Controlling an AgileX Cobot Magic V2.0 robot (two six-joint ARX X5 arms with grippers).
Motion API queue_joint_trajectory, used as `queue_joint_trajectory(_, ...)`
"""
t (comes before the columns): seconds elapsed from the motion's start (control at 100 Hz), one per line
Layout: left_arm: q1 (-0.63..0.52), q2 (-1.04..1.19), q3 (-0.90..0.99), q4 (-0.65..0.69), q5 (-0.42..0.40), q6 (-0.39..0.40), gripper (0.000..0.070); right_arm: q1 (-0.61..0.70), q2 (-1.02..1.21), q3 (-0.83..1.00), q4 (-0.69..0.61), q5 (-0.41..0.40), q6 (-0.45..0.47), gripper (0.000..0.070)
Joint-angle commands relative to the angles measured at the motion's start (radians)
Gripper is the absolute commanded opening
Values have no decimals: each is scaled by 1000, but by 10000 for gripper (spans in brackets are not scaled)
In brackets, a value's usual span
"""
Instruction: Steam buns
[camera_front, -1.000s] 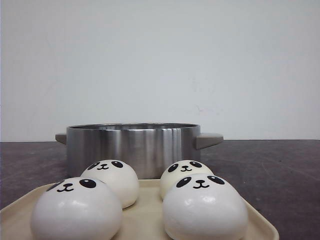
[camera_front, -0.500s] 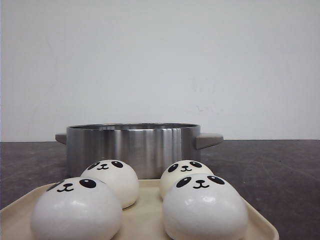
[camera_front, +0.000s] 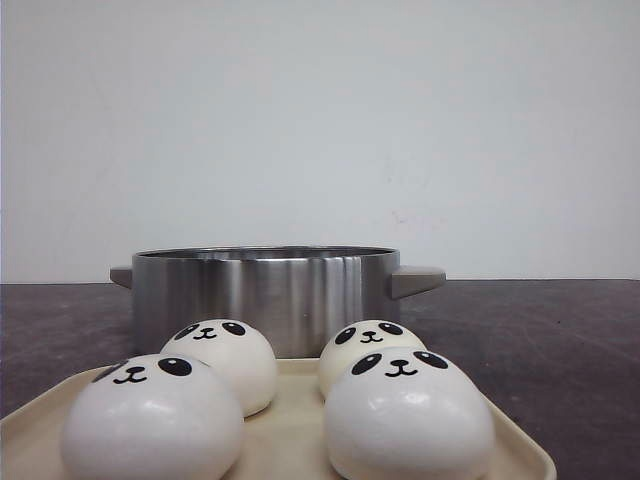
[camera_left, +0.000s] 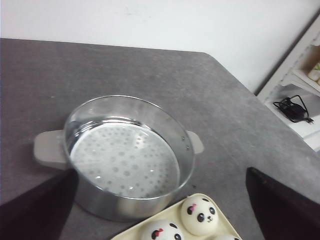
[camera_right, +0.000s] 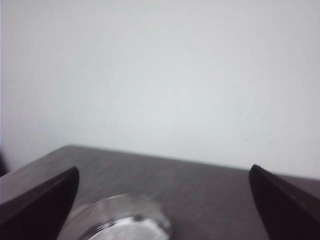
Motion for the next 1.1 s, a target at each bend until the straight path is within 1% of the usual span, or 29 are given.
queue_joint_trajectory(0.0, -16, 3, 11, 11, -7, 10, 700, 21, 135, 78, -68, -37, 18, 700)
queue_joint_trajectory(0.09, -42, 4, 11, 10, -23, 13, 700, 78, 291, 190, -221, -35, 15, 700)
queue_joint_trajectory(0.19, -64, 4, 11, 10, -31, 16, 700, 176, 472, 318, -418, -24, 15, 700)
queue_joint_trajectory(0.29, -85, 4, 11, 9, -31, 16, 700, 287, 636, 412, -589, 40, 16, 700)
queue_joint_trajectory(0.38, -105, 3, 11, 8, -31, 16, 700, 381, 740, 441, -665, 97, 33, 700)
queue_joint_trajectory(0.5, -124, 1, 11, 3, -31, 16, 700, 492, 847, 441, -702, 130, 113, 700)
queue_joint_trajectory(0.6, -139, 1, 11, -14, -31, 16, 700, 557, 921, 441, -704, 143, 154, 700)
queue_joint_trajectory(0.67, -149, 1, 11, -27, -31, 17, 700, 604, 968, 441, -686, 180, 199, 700)
queue_joint_trajectory(0.79, -167, 1, 11, -39, -48, 21, 700, 667, 1045, 441, -652, 257, 251, 700)
queue_joint_trajectory(0.86, -178, 1, 11, -39, -57, 21, 700, 690, 1095, 441, -650, 285, 277, 700)
queue_joint_trajectory(1.09, -200, 1, 11, -39, -58, 21, 700, 723, 1231, 439, -643, 356, 299, 700)
